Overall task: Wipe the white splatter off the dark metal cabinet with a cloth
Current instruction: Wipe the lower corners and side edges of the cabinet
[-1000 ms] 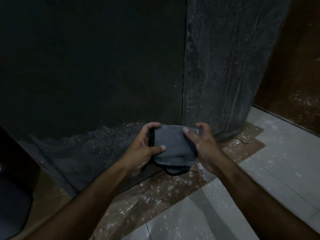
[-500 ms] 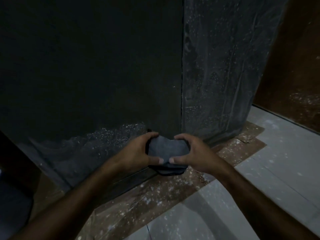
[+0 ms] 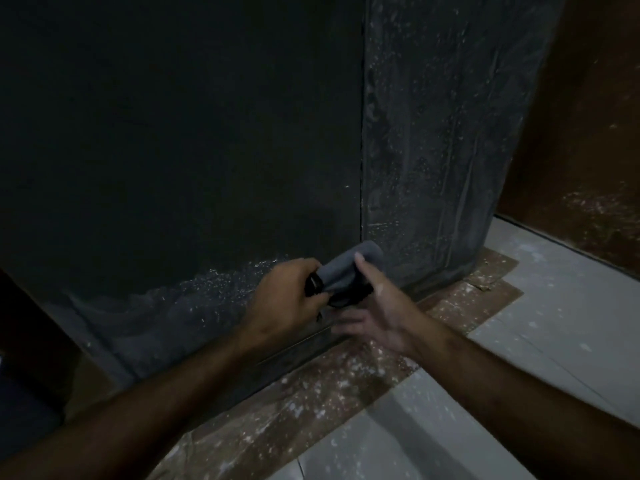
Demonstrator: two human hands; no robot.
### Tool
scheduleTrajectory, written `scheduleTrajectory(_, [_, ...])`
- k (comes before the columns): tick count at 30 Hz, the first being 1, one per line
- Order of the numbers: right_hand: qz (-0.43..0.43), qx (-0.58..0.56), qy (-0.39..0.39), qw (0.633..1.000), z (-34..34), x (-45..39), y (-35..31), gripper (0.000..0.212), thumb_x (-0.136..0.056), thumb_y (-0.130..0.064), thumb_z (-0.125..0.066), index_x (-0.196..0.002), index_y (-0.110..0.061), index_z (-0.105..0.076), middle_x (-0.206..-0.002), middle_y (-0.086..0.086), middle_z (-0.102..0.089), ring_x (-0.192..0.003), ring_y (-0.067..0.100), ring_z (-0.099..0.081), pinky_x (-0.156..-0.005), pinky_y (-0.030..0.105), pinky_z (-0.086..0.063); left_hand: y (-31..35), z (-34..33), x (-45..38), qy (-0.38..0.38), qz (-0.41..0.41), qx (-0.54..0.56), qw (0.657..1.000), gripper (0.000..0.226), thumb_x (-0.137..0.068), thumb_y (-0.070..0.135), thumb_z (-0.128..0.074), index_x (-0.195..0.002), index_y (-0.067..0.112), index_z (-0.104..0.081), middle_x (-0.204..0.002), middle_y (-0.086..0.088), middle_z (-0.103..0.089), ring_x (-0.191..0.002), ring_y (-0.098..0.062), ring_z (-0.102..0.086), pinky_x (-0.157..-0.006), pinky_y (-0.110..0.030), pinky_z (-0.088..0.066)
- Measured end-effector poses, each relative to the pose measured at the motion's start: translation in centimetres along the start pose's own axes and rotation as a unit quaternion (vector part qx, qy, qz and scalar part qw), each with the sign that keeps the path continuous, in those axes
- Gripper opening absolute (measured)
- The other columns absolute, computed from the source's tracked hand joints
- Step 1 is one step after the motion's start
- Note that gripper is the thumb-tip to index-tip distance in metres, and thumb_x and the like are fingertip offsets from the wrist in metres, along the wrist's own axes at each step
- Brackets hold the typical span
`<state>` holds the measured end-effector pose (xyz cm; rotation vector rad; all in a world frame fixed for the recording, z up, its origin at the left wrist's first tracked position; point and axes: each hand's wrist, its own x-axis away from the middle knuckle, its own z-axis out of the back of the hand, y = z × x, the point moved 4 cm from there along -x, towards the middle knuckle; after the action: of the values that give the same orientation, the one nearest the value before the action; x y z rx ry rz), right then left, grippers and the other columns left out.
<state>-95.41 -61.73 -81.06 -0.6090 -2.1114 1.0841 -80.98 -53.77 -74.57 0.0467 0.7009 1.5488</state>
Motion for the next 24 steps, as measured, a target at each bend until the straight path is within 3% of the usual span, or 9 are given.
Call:
scheduleTrajectory(5, [0.107, 0.094, 0.152, 0.978, -2.2, 0.5, -6.9, 0.045, -0.095, -0.032, -0.071, -0.131, -0.009, -0.058, -0.114, 0.018, -0.073, -0.099, 0.033, -0.074, -0.079, 0.046, -0.064, 2.4, 1.5, -1.6, -0.038, -0.088, -0.041, 0.994, 0.03, -0.09, 0.05, -0.074, -0.1, 0.027, -0.059, -0.086, 0.018, -0.05, -0.081, -0.008, -0.046, -0.063, -0.026, -0.033])
scheduleTrajectory(7, [0.171, 0.135, 0.208, 0.954, -2.8, 0.7, -9.7, 0.042, -0.096, -0.024, -0.067, -0.133, -0.012, -0.053, -0.117, 0.015, -0.069, -0.1, 0.029, -0.072, -0.077, 0.04, -0.062, 2.9, 2.5, -2.0, -0.084, -0.145, -0.032, 0.985, 0.045, -0.09, 0.062, -0.068, -0.12, 0.03, -0.06, -0.102, 0.016, -0.058, -0.094, -0.008, -0.046, -0.076, -0.031, -0.039])
scheduleTrajectory(9, [0.226, 0.145, 0.255, 0.929, -2.8, 0.6, -11.5, 0.04, -0.098, -0.021, -0.061, -0.135, -0.017, -0.044, -0.119, 0.011, -0.063, -0.098, 0.024, -0.068, -0.074, 0.036, -0.059, 2.8, 3.6, -1.9, -0.127, -0.18, -0.07, 0.973, 0.067, -0.091, 0.067, -0.056, -0.146, 0.03, -0.05, -0.124, 0.008, -0.061, -0.109, -0.012, -0.049, -0.092, -0.036, -0.044])
scheduleTrajectory(10, [0.244, 0.144, 0.288, 0.915, -2.7, 0.6, -11.9, 0.039, -0.1, -0.022, -0.058, -0.134, -0.019, -0.039, -0.119, 0.009, -0.059, -0.096, 0.022, -0.065, -0.074, 0.035, -0.057, 2.7, 4.5, -1.7, -0.134, -0.191, -0.096, 0.968, 0.069, -0.093, 0.066, -0.051, -0.15, 0.029, -0.048, -0.129, 0.006, -0.06, -0.113, -0.014, -0.049, -0.096, -0.038, -0.044])
scheduleTrajectory(13, [0.276, 0.11, 0.363, 0.883, -1.9, -0.3, -10.5, 0.04, -0.103, -0.026, -0.053, -0.137, -0.018, -0.033, -0.117, 0.006, -0.054, -0.087, 0.016, -0.059, -0.078, 0.035, -0.049, 1.4, 7.4, -0.6, -0.118, -0.238, -0.181, 0.947, 0.05, -0.096, 0.059, -0.042, -0.131, 0.03, -0.063, -0.124, 0.006, -0.06, -0.113, -0.016, -0.053, -0.093, -0.039, -0.046])
scheduleTrajectory(16, [0.276, -0.013, 0.431, 0.859, -1.5, -1.7, -5.9, 0.042, -0.104, -0.027, -0.054, -0.14, -0.011, -0.04, -0.124, 0.008, -0.056, -0.103, 0.025, -0.061, -0.082, 0.032, -0.044, -1.3, 9.3, 0.9, -0.068, -0.282, -0.273, 0.917, 0.041, -0.098, 0.045, -0.04, -0.116, 0.022, -0.069, -0.117, -0.001, -0.065, -0.112, -0.025, -0.059, -0.09, -0.042, -0.048])
scheduleTrajectory(18, [0.295, -0.029, 0.437, 0.849, -3.1, -2.7, -3.6, 0.04, -0.104, -0.023, -0.054, -0.141, -0.01, -0.043, -0.123, 0.006, -0.054, -0.113, 0.027, -0.06, -0.082, 0.025, -0.043, -3.3, 10.1, 1.5, -0.017, -0.28, -0.304, 0.911, 0.041, -0.101, 0.039, -0.04, -0.12, 0.017, -0.069, -0.124, -0.007, -0.065, -0.123, -0.031, -0.057, -0.102, -0.045, -0.043])
scheduleTrajectory(20, [0.333, -0.006, 0.423, 0.842, -5.6, -4.0, -3.1, 0.039, -0.104, -0.023, -0.056, -0.14, -0.011, -0.046, -0.124, 0.002, -0.053, -0.112, 0.02, -0.058, -0.078, 0.012, -0.043, -4.6, 10.4, 2.1, 0.004, -0.281, -0.318, 0.906, 0.042, -0.102, 0.036, -0.04, -0.126, 0.014, -0.068, -0.133, -0.011, -0.063, -0.134, -0.033, -0.051, -0.114, -0.045, -0.032])
scheduleTrajectory(24, [0.411, 0.075, 0.444, 0.792, -9.4, -6.3, -3.2, 0.041, -0.103, -0.038, -0.059, -0.134, -0.011, -0.056, -0.132, 0.005, -0.045, -0.111, 0.014, -0.052, -0.088, 0.02, -0.048, -6.6, 10.2, 2.7, -0.01, -0.276, -0.333, 0.902, 0.047, -0.102, 0.035, -0.04, -0.131, 0.011, -0.067, -0.139, -0.014, -0.061, -0.143, -0.035, -0.045, -0.129, -0.038, -0.009])
